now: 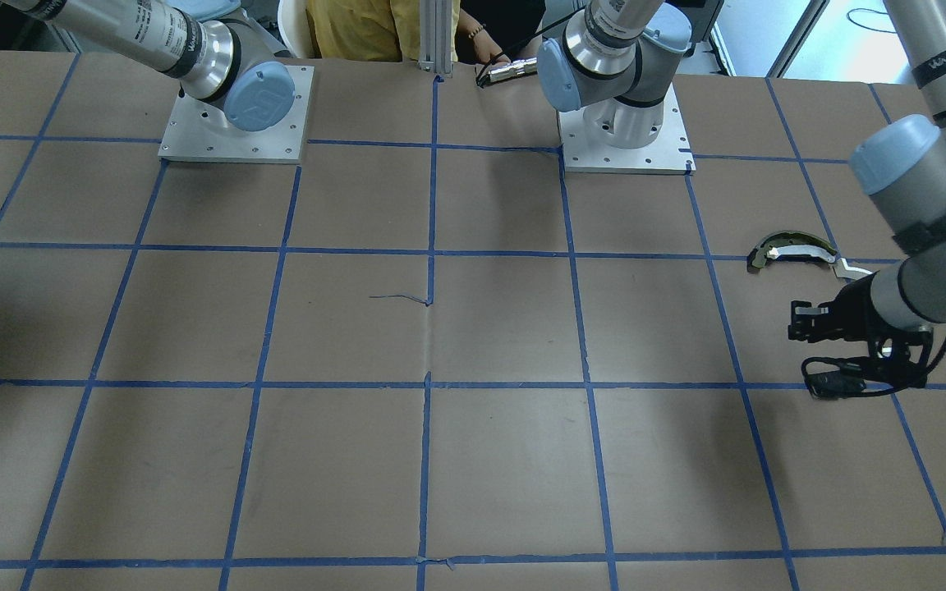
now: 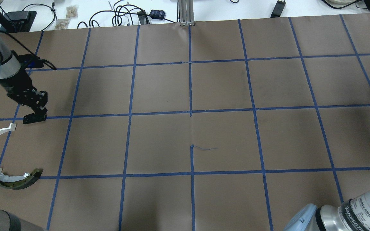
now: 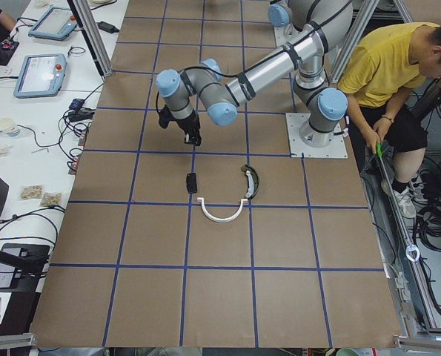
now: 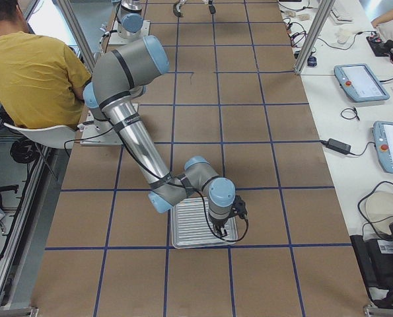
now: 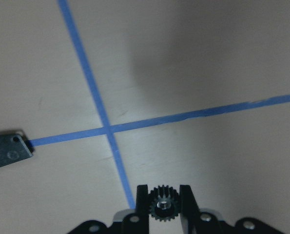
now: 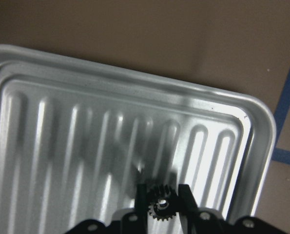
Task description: Place bearing gear from tray to pile
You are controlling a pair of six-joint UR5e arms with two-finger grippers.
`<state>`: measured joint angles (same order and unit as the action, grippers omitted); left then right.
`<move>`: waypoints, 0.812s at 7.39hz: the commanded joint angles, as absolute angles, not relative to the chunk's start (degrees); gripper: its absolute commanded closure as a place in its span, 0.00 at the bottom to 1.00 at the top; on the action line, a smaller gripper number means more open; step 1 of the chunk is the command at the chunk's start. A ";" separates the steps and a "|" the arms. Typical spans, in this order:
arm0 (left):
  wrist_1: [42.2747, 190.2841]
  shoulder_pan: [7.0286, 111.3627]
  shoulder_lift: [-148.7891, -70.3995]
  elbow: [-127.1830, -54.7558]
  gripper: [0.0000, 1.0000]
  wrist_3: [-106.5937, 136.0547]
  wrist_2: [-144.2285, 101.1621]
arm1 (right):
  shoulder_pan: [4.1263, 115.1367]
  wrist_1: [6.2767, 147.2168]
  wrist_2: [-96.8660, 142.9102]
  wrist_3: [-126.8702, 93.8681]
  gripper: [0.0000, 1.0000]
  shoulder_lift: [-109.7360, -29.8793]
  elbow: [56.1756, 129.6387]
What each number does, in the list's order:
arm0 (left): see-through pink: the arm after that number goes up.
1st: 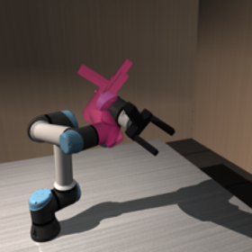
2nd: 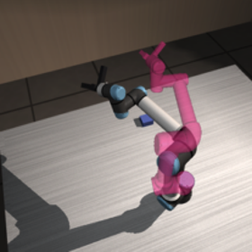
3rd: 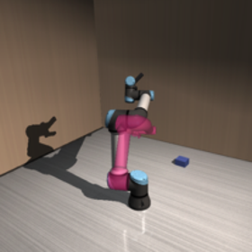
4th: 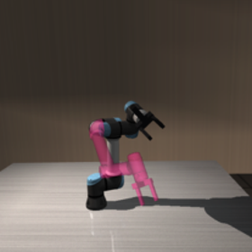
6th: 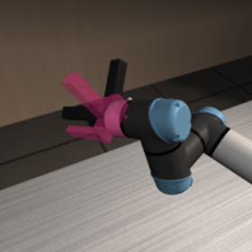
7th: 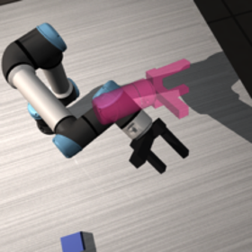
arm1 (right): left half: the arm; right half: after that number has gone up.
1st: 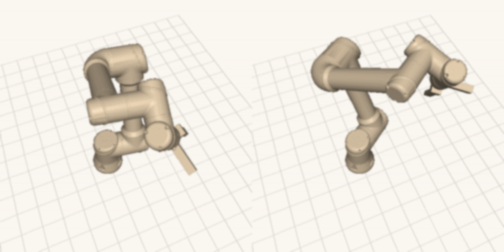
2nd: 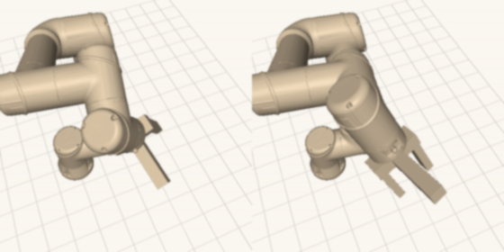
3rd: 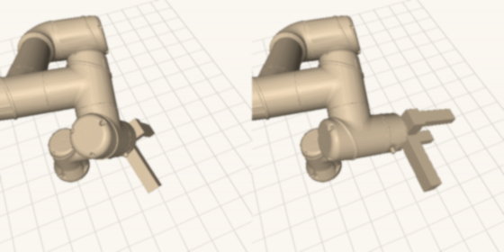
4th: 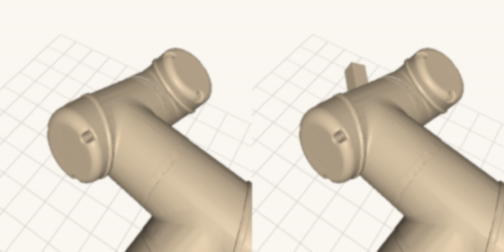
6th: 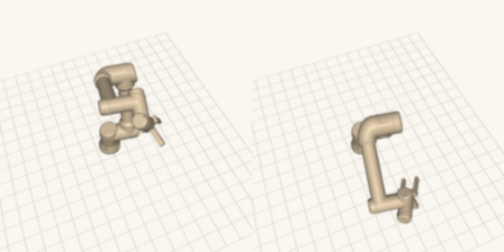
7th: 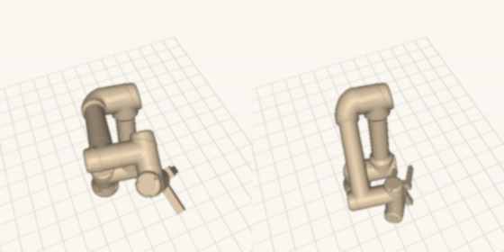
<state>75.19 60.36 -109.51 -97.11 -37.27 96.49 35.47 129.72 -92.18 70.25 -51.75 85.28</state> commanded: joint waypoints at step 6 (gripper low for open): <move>62.94 51.06 -116.27 -101.16 1.00 -45.00 100.90 | 77.96 116.01 -86.79 6.38 1.00 -72.84 98.65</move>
<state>64.28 51.13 -114.88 -101.14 -45.02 100.67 67.34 115.70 -90.38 23.29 -69.23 93.04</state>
